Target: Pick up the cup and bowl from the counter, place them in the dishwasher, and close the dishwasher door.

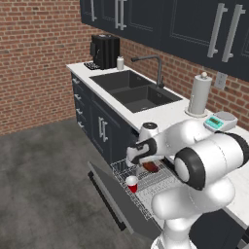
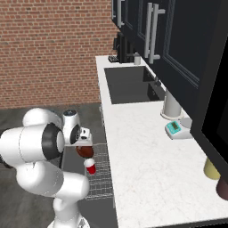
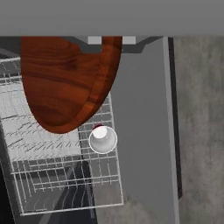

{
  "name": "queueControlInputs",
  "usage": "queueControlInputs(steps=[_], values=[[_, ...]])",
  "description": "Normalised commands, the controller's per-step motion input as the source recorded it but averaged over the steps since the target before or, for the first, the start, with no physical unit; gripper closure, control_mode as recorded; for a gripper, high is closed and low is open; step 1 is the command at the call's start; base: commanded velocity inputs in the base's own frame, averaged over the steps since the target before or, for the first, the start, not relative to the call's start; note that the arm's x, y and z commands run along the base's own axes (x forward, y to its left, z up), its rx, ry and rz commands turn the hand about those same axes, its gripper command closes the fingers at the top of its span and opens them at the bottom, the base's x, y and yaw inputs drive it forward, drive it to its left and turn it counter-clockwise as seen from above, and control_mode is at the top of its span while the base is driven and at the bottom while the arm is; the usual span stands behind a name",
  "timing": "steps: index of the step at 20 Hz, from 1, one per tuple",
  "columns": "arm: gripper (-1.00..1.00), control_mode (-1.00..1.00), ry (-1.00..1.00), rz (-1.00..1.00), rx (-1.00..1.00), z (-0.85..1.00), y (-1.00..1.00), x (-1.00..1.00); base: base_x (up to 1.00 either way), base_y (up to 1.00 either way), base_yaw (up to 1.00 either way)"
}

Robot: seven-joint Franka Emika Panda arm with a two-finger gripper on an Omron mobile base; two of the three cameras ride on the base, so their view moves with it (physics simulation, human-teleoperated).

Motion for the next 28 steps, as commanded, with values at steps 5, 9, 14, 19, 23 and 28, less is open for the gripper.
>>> queueControlInputs(steps=[5,9,14,19,23,28], values=[[1.00,-1.00,0.12,0.00,0.00,-0.79,0.53,0.32,0.00,0.00,0.00],[1.00,-1.00,0.04,-0.01,-0.03,-0.45,0.23,0.22,0.00,0.00,0.00],[1.00,-1.00,0.03,-0.04,-0.08,-0.29,0.00,0.50,0.00,0.00,0.00],[1.00,-1.00,0.00,0.00,-0.08,-0.46,-0.11,0.51,0.00,0.00,0.00],[1.00,-1.00,0.00,0.00,-0.10,-0.52,-0.13,0.43,0.00,0.00,0.00],[1.00,-1.00,0.00,-0.03,-0.15,-0.61,0.00,0.65,0.00,0.00,0.00]])
